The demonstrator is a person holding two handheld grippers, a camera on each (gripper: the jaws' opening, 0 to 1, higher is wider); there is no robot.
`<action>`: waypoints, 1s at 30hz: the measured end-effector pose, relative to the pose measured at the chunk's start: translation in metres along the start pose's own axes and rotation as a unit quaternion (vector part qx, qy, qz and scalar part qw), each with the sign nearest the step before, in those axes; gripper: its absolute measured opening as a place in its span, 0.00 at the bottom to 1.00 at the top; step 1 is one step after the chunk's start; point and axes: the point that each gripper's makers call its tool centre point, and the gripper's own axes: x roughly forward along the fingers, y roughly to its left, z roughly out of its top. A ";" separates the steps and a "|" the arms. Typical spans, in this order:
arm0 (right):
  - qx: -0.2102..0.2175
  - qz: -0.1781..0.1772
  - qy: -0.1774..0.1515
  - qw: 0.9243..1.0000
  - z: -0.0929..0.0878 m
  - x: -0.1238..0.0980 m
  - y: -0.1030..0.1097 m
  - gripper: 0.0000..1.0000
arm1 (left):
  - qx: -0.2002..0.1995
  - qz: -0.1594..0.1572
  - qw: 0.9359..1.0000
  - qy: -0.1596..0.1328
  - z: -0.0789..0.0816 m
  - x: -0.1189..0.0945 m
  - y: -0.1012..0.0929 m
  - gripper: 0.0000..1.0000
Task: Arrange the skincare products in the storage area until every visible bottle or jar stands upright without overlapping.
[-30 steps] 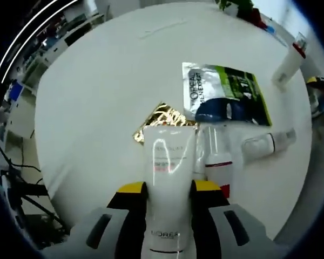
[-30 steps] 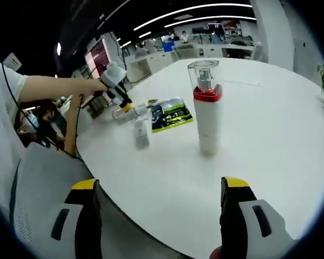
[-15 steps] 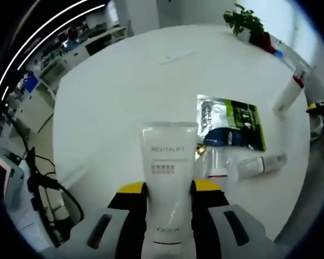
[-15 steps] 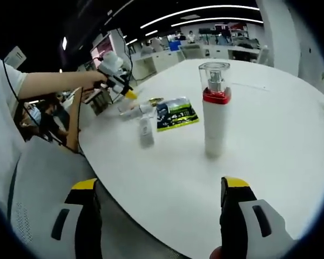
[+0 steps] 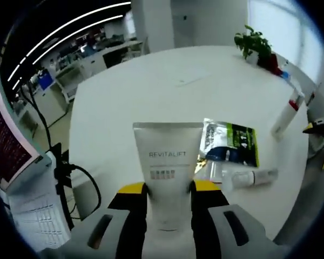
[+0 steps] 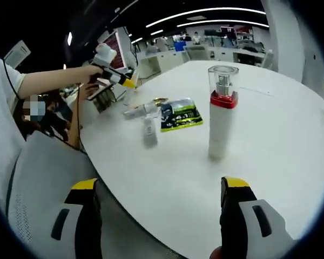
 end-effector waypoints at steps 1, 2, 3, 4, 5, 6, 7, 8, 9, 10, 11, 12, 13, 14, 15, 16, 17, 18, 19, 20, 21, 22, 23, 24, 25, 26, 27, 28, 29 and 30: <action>-0.001 0.000 -0.001 1.000 0.001 0.000 0.001 0.91 | -0.001 0.001 1.000 -0.003 0.001 -0.001 -0.001 0.31; -0.002 0.000 -0.001 1.000 0.001 -0.001 0.001 0.91 | -0.003 0.003 1.000 -0.007 0.002 -0.004 -0.002 0.31; -0.005 0.001 -0.003 1.000 0.002 -0.001 0.002 0.91 | -0.003 0.004 1.000 -0.009 0.002 -0.009 -0.004 0.31; -0.008 0.001 -0.003 1.000 0.003 -0.001 0.003 0.91 | -0.007 0.004 1.000 -0.015 0.003 -0.014 -0.006 0.31; -0.012 0.001 -0.004 1.000 0.005 -0.001 0.004 0.91 | -0.010 0.005 1.000 -0.017 0.004 -0.015 -0.006 0.31; -0.014 0.002 -0.005 1.000 0.005 -0.001 0.004 0.91 | -0.015 0.005 1.000 -0.025 0.007 -0.018 -0.007 0.31; -0.019 0.003 -0.007 1.000 0.006 0.000 0.004 0.91 | -0.020 0.005 0.999 -0.030 0.009 -0.018 -0.007 0.31; -0.022 0.002 -0.009 1.000 0.008 -0.001 0.006 0.91 | -0.023 0.004 0.999 -0.037 0.012 -0.020 -0.008 0.31; -0.028 0.002 -0.012 1.000 0.011 -0.002 0.007 0.90 | -0.026 0.004 0.999 -0.041 0.014 -0.022 -0.009 0.31; -0.029 0.002 -0.014 0.999 0.012 -0.002 0.007 0.90 | -0.029 0.004 0.998 -0.048 0.017 -0.027 -0.011 0.31; -0.033 0.001 -0.017 0.999 0.015 -0.003 0.008 0.89 | -0.031 0.005 0.998 -0.052 0.018 -0.032 -0.014 0.31; -0.033 0.000 -0.021 0.999 0.017 -0.003 0.009 0.89 | -0.034 0.006 0.998 -0.059 0.021 -0.037 -0.017 0.31; -0.033 0.001 -0.027 0.999 0.021 -0.003 0.010 0.89 | -0.037 0.009 0.997 -0.064 0.023 -0.040 -0.017 0.31; -0.033 0.002 -0.032 0.999 0.024 -0.002 0.011 0.88 | -0.039 0.009 0.997 -0.068 0.025 -0.042 -0.018 0.31; -0.034 0.003 -0.036 0.999 0.027 -0.001 0.013 0.88 | -0.040 0.009 0.996 -0.074 0.028 -0.045 -0.020 0.31; -0.035 0.003 -0.040 0.999 0.030 0.000 0.014 0.88 | -0.040 0.009 0.996 -0.077 0.030 -0.047 -0.022 0.31; -0.037 0.005 -0.044 0.998 0.033 0.001 0.016 0.87 | -0.041 0.009 0.996 -0.080 0.032 -0.050 -0.025 0.31; -0.039 0.008 -0.051 0.998 0.037 0.003 0.019 0.87 | -0.041 0.009 0.996 -0.084 0.033 -0.053 -0.026 0.31; -0.041 0.009 -0.054 0.998 0.040 0.005 0.021 0.87 | -0.042 0.008 0.995 -0.086 0.035 -0.056 -0.031 0.31; -0.053 0.004 -0.061 0.997 0.046 0.008 0.023 0.86 | -0.043 0.006 0.995 -0.087 0.036 -0.058 -0.033 0.31; -0.068 0.000 -0.067 0.995 0.050 0.010 0.023 0.85 | -0.047 0.006 0.995 -0.093 0.037 -0.060 -0.034 0.31; -0.081 -0.001 -0.069 0.994 0.054 0.012 0.026 0.85 | -0.048 0.004 0.994 -0.097 0.039 -0.061 -0.036 0.31; -0.091 0.000 -0.068 0.994 0.059 0.015 0.031 0.84 | -0.052 0.002 0.994 -0.100 0.040 -0.063 -0.036 0.31; -0.098 0.000 -0.073 0.993 0.066 0.019 0.034 0.84 | -0.055 0.000 0.993 -0.105 0.042 -0.065 -0.039 0.31; -0.102 0.002 -0.078 0.992 0.071 0.020 0.037 0.84 | -0.055 0.000 0.993 -0.107 0.042 -0.067 -0.042 0.31; -0.105 0.005 -0.083 0.991 0.076 0.022 0.041 0.84 | -0.055 -0.002 0.993 -0.109 0.043 -0.069 -0.045 0.31; -0.111 0.008 -0.089 0.990 0.083 0.025 0.045 0.84 | -0.056 -0.001 0.992 -0.111 0.044 -0.072 -0.049 0.31; -0.114 0.009 -0.092 0.989 0.087 0.027 0.047 0.84 | -0.054 -0.001 0.992 -0.112 0.045 -0.075 -0.054 0.31; -0.120 0.008 -0.095 0.988 0.093 0.031 0.050 0.84 | -0.051 -0.001 0.992 -0.113 0.045 -0.075 -0.055 0.31; -0.124 0.010 -0.095 0.988 0.096 0.034 0.054 0.84 | -0.049 -0.002 0.992 -0.113 0.046 -0.076 -0.058 0.31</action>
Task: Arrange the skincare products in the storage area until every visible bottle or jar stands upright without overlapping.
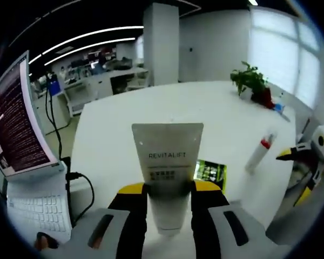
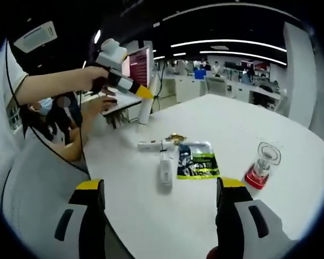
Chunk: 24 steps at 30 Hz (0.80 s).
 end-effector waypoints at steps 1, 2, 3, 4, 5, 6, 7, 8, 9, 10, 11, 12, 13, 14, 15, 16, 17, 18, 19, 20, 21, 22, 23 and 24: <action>-0.005 0.005 -0.001 1.000 0.003 0.003 0.003 0.85 | 0.002 0.000 1.000 -0.001 0.001 0.001 0.002 0.31; -0.010 0.008 -0.001 1.000 0.005 0.006 0.005 0.85 | 0.003 -0.001 1.000 -0.003 0.002 0.000 0.001 0.31; -0.015 0.009 -0.003 1.000 0.009 0.011 0.007 0.85 | 0.003 -0.003 1.000 -0.007 0.004 -0.002 -0.004 0.31; -0.021 0.010 -0.005 1.000 0.014 0.014 0.009 0.85 | 0.000 -0.005 1.000 -0.012 0.007 -0.005 -0.010 0.31; -0.024 0.011 -0.007 1.000 0.017 0.016 0.011 0.85 | -0.002 -0.007 1.000 -0.015 0.008 -0.006 -0.011 0.31; -0.028 0.012 -0.011 0.999 0.022 0.018 0.013 0.84 | -0.007 -0.008 1.000 -0.022 0.011 -0.008 -0.015 0.31; -0.030 0.012 -0.014 0.999 0.025 0.020 0.014 0.84 | -0.008 -0.009 1.000 -0.024 0.012 -0.008 -0.016 0.31; -0.030 0.012 -0.016 0.999 0.028 0.023 0.013 0.84 | -0.009 -0.011 1.000 -0.028 0.015 -0.009 -0.019 0.31; -0.031 0.011 -0.018 0.999 0.032 0.025 0.014 0.84 | -0.009 -0.011 0.999 -0.031 0.016 -0.012 -0.024 0.31; -0.034 0.011 -0.019 0.999 0.035 0.027 0.015 0.84 | -0.004 -0.012 0.999 -0.038 0.019 -0.015 -0.030 0.31; -0.035 0.011 -0.020 0.999 0.036 0.028 0.016 0.84 | -0.004 -0.011 0.999 -0.044 0.022 -0.017 -0.035 0.31; -0.038 0.014 -0.021 0.999 0.037 0.033 0.015 0.84 | -0.008 -0.009 0.999 -0.048 0.024 -0.018 -0.037 0.31; -0.041 0.017 -0.023 0.999 0.039 0.035 0.016 0.84 | -0.013 -0.009 0.998 -0.053 0.026 -0.021 -0.041 0.31; -0.043 0.018 -0.024 0.999 0.041 0.037 0.018 0.84 | -0.016 -0.013 0.998 -0.059 0.029 -0.023 -0.046 0.31; -0.047 0.019 -0.027 0.998 0.045 0.039 0.019 0.84 | -0.020 -0.015 0.998 -0.064 0.031 -0.024 -0.048 0.31; -0.049 0.019 -0.028 0.998 0.048 0.041 0.019 0.84 | -0.024 -0.020 0.997 -0.068 0.034 -0.026 -0.053 0.31; -0.051 0.020 -0.031 0.998 0.052 0.043 0.020 0.84 | -0.025 -0.023 0.997 -0.070 0.036 -0.028 -0.055 0.31; -0.053 0.020 -0.032 0.998 0.054 0.044 0.020 0.84 | -0.028 -0.025 0.997 -0.074 0.037 -0.029 -0.058 0.31; -0.058 0.019 -0.036 0.997 0.059 0.045 0.021 0.84 | -0.032 -0.027 0.996 -0.080 0.040 -0.033 -0.064 0.31; -0.060 0.019 -0.040 0.997 0.063 0.046 0.021 0.83 | -0.034 -0.031 0.996 -0.082 0.041 -0.035 -0.067 0.31; -0.065 0.014 -0.045 0.997 0.068 0.047 0.021 0.83 | -0.037 -0.033 0.995 -0.087 0.043 -0.036 -0.070 0.31; -0.073 0.008 -0.047 0.996 0.071 0.048 0.020 0.83 | -0.042 -0.037 0.994 -0.090 0.045 -0.037 -0.073 0.31; -0.084 0.003 -0.047 0.995 0.074 0.049 0.019 0.83 | -0.043 -0.043 0.994 -0.094 0.047 -0.040 -0.077 0.31; -0.088 0.001 -0.048 0.995 0.076 0.049 0.020 0.83 | -0.046 -0.048 0.993 -0.097 0.049 -0.041 -0.080 0.31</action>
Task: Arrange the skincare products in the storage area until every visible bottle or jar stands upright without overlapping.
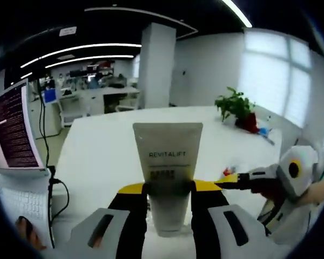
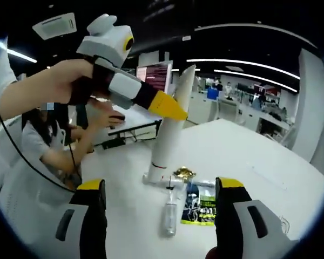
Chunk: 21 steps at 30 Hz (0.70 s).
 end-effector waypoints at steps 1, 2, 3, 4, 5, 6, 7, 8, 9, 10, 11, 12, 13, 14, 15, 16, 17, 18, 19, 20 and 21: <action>-0.003 -0.002 0.000 1.000 0.002 0.001 0.000 0.82 | -0.006 -0.002 1.000 -0.007 0.003 -0.001 -0.003 0.31; -0.006 -0.002 -0.001 1.000 0.004 0.002 -0.001 0.83 | -0.007 -0.004 1.000 -0.010 0.004 -0.002 -0.005 0.31; -0.007 -0.001 -0.003 1.000 0.007 0.003 0.000 0.83 | -0.012 -0.004 1.000 -0.018 0.006 -0.006 -0.013 0.31; -0.008 -0.001 -0.006 1.000 0.010 0.002 0.001 0.82 | -0.014 -0.004 1.000 -0.023 0.008 -0.008 -0.015 0.31; -0.010 -0.003 -0.008 1.000 0.013 0.002 0.001 0.81 | -0.019 -0.004 0.999 -0.028 0.009 -0.009 -0.016 0.31; -0.014 -0.010 -0.011 1.000 0.017 0.002 0.000 0.80 | -0.024 -0.006 0.999 -0.031 0.009 -0.010 -0.017 0.31; -0.015 -0.011 -0.011 1.000 0.017 0.002 0.000 0.79 | -0.030 -0.005 0.999 -0.036 0.010 -0.011 -0.018 0.31; -0.017 -0.014 -0.012 1.000 0.019 0.002 0.000 0.78 | -0.036 -0.006 0.999 -0.037 0.010 -0.012 -0.019 0.31; -0.017 -0.016 -0.012 1.000 0.020 0.002 -0.001 0.78 | -0.039 -0.005 0.998 -0.040 0.009 -0.014 -0.023 0.31; -0.014 -0.020 -0.015 1.000 0.022 0.002 -0.003 0.78 | -0.040 -0.006 0.998 -0.040 0.008 -0.014 -0.025 0.31; -0.011 -0.022 -0.018 1.000 0.023 0.001 -0.004 0.77 | -0.042 -0.005 0.998 -0.041 0.008 -0.014 -0.024 0.31; -0.001 -0.026 -0.022 0.999 0.024 0.001 -0.006 0.77 | -0.043 -0.006 0.998 -0.040 0.007 -0.014 -0.026 0.31; 0.003 -0.026 -0.025 0.999 0.026 0.001 -0.007 0.75 | -0.043 -0.006 0.998 -0.039 0.006 -0.014 -0.028 0.31; 0.004 -0.027 -0.028 0.999 0.028 0.001 -0.007 0.74 | -0.047 -0.007 0.998 -0.038 0.005 -0.014 -0.030 0.31; 0.004 -0.029 -0.028 0.999 0.029 0.001 -0.008 0.72 | -0.047 -0.007 0.998 -0.039 0.005 -0.015 -0.033 0.31; 0.003 -0.031 -0.028 0.999 0.029 0.001 -0.008 0.70 | -0.043 -0.006 0.998 -0.040 0.005 -0.017 -0.037 0.31; 0.003 -0.031 -0.029 0.999 0.030 0.001 -0.008 0.67 | -0.041 -0.004 0.998 -0.040 0.004 -0.017 -0.040 0.31; 0.004 -0.031 -0.031 0.999 0.031 0.000 -0.008 0.63 | -0.028 -0.002 0.999 -0.039 0.004 -0.018 -0.043 0.31; 0.010 -0.031 -0.037 0.999 0.034 -0.001 -0.009 0.57 | -0.028 -0.002 0.999 -0.039 0.004 -0.019 -0.047 0.31; 0.016 -0.030 -0.040 0.999 0.035 -0.002 -0.010 0.50 | -0.021 -0.001 0.999 -0.039 0.004 -0.020 -0.050 0.31; 0.021 -0.034 -0.044 0.998 0.037 -0.004 -0.012 0.43 | -0.018 0.000 0.999 -0.041 0.004 -0.021 -0.051 0.31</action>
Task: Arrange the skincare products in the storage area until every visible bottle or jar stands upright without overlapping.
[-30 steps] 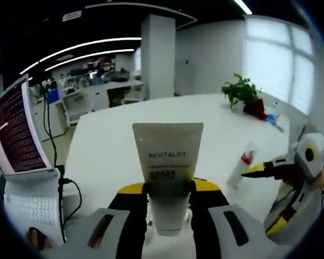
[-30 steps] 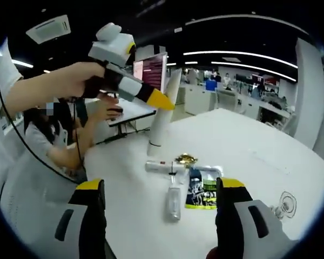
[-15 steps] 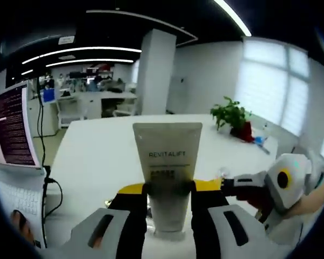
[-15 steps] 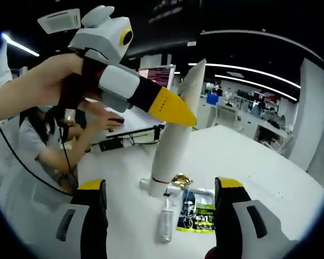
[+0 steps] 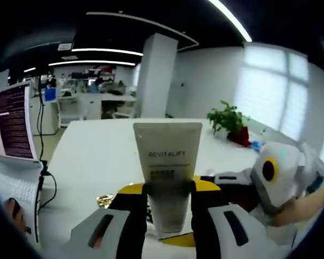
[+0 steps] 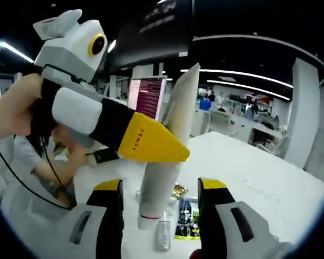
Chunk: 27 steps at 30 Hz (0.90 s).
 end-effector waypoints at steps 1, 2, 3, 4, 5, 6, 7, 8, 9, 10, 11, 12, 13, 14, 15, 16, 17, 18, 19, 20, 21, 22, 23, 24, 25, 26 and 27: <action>0.000 -0.004 -0.001 1.000 0.001 -0.001 -0.002 0.36 | 0.001 0.002 1.000 -0.004 0.000 -0.001 -0.001 0.31; 0.000 -0.006 -0.001 1.000 0.001 -0.002 -0.003 0.34 | 0.004 0.003 1.000 -0.005 0.001 -0.002 -0.002 0.31; 0.001 -0.005 -0.002 1.000 0.001 -0.002 -0.003 0.36 | 0.006 0.005 1.000 -0.008 0.001 -0.004 -0.003 0.31; 0.007 -0.009 -0.007 1.000 0.002 -0.002 -0.004 0.37 | 0.006 0.007 1.000 -0.009 0.001 -0.005 -0.005 0.31; 0.006 -0.008 -0.008 1.000 0.003 -0.002 -0.004 0.37 | 0.007 0.007 1.000 -0.010 0.000 -0.006 -0.007 0.31; 0.005 -0.001 -0.010 1.000 0.004 -0.002 -0.002 0.37 | 0.009 0.008 1.000 -0.011 -0.001 -0.006 -0.009 0.31; 0.007 0.002 -0.015 1.000 0.007 -0.003 -0.001 0.36 | 0.010 0.009 1.000 -0.011 -0.001 -0.007 -0.010 0.31; 0.006 0.003 -0.016 1.000 0.007 -0.002 0.000 0.35 | 0.011 0.008 1.000 -0.011 -0.001 -0.007 -0.012 0.31; 0.000 0.006 -0.018 1.000 0.008 -0.003 0.003 0.32 | 0.011 0.007 1.000 -0.012 -0.002 -0.008 -0.014 0.31; -0.005 0.010 -0.021 1.000 0.008 -0.003 0.005 0.28 | 0.010 0.004 1.000 -0.014 -0.001 -0.008 -0.016 0.31; -0.007 0.014 -0.027 1.000 0.008 -0.004 0.008 0.26 | 0.007 0.000 1.000 -0.016 0.000 -0.009 -0.018 0.31; -0.004 0.005 -0.030 1.000 0.008 -0.005 0.004 0.27 | 0.005 -0.001 1.000 -0.017 0.000 -0.009 -0.019 0.31; 0.007 0.013 -0.034 0.999 0.008 -0.007 0.006 0.26 | 0.004 -0.006 1.000 -0.016 0.000 -0.010 -0.021 0.31; 0.012 0.009 -0.038 0.999 0.008 -0.009 0.005 0.25 | 0.003 -0.010 1.000 -0.019 0.001 -0.010 -0.023 0.31; 0.011 0.005 -0.048 0.999 0.009 -0.011 0.002 0.24 | 0.004 -0.011 1.000 -0.022 0.002 -0.011 -0.025 0.31; 0.011 0.004 -0.048 0.999 0.008 -0.013 0.002 0.24 | 0.006 -0.017 1.000 -0.022 0.003 -0.013 -0.028 0.31; 0.010 0.004 -0.047 0.999 0.008 -0.015 0.002 0.23 | 0.008 -0.018 1.000 -0.020 0.002 -0.013 -0.030 0.31; 0.013 0.007 -0.052 0.999 0.009 -0.017 0.001 0.22 | 0.011 -0.023 0.999 -0.023 0.003 -0.014 -0.032 0.31; 0.029 0.007 -0.054 0.998 0.011 -0.021 0.002 0.21 | 0.021 -0.030 0.999 -0.025 0.003 -0.014 -0.035 0.32; 0.030 0.008 -0.055 0.998 0.011 -0.023 0.002 0.20 | 0.026 -0.033 0.999 -0.027 0.004 -0.015 -0.037 0.32; 0.033 0.008 -0.059 0.998 0.013 -0.026 0.002 0.19 | 0.029 -0.038 0.998 -0.031 0.005 -0.015 -0.039 0.32; 0.035 0.008 -0.059 0.998 0.013 -0.028 0.002 0.19 | 0.038 -0.046 0.998 -0.033 0.006 -0.015 -0.043 0.32; 0.034 0.008 -0.059 0.998 0.013 -0.029 0.002 0.18 | 0.044 -0.056 0.997 -0.035 0.007 -0.016 -0.045 0.33; 0.036 0.013 -0.062 0.997 0.014 -0.032 0.002 0.18 | 0.044 -0.063 0.996 -0.041 0.009 -0.017 -0.045 0.33; 0.040 0.016 -0.065 0.997 0.015 -0.033 0.002 0.17 | 0.041 -0.070 0.996 -0.042 0.009 -0.018 -0.047 0.34; 0.041 0.022 -0.068 0.997 0.016 -0.036 0.003 0.17 | 0.047 -0.078 0.995 -0.046 0.010 -0.019 -0.048 0.34; 0.040 0.027 -0.070 0.996 0.016 -0.037 0.004 0.17 | 0.047 -0.085 0.994 -0.047 0.010 -0.022 -0.049 0.34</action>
